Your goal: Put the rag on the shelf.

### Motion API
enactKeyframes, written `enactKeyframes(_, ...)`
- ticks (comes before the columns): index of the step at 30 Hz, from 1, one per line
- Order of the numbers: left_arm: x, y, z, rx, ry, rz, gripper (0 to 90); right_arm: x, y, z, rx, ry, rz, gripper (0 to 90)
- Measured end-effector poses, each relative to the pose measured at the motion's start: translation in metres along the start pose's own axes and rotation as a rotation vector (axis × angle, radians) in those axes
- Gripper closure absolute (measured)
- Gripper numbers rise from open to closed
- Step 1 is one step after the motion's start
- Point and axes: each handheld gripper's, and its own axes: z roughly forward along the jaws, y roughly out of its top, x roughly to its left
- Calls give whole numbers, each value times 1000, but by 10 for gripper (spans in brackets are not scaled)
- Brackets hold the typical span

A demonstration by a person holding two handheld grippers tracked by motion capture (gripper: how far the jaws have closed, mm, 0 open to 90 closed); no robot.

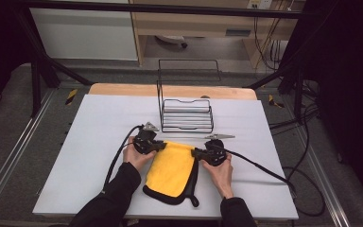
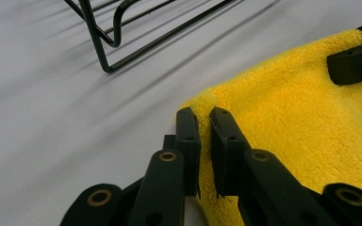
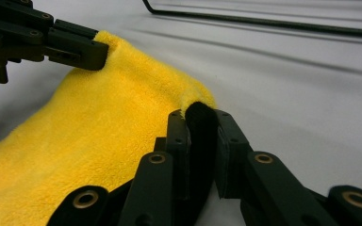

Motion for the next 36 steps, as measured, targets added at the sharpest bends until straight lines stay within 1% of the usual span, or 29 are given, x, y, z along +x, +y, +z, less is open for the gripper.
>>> enactKeyframes(2,-1,1,-6,-17,-3,5,827,1,1,-3,-14,8,-2,789)
enactKeyframes(7,-5,2,-22,-53,-10,15,828,7,6,-12,-38,21,-27,789)
enactKeyframes(13,-7,-2,-34,-87,-6,27,827,16,11,-20,-71,31,-69,789)
enactKeyframes(15,-7,-4,-38,-100,-9,24,828,18,12,-22,-82,35,-80,788)
enactKeyframes(19,-9,-5,-45,-112,2,35,827,23,14,-25,-94,44,-102,789)
enactKeyframes(20,-10,-5,-48,-116,8,44,827,24,15,-27,-95,47,-100,789)
enactKeyframes(21,-11,-5,-49,-120,10,47,827,26,16,-28,-100,48,-110,789)
enactKeyframes(25,-14,-5,-56,-147,16,47,827,30,18,-33,-116,52,-126,789)
enactKeyframes(30,-19,-5,-65,-167,37,71,827,35,21,-39,-134,46,-155,789)
enactKeyframes(36,-23,-6,-77,-207,43,73,828,41,23,-45,-155,55,-172,789)
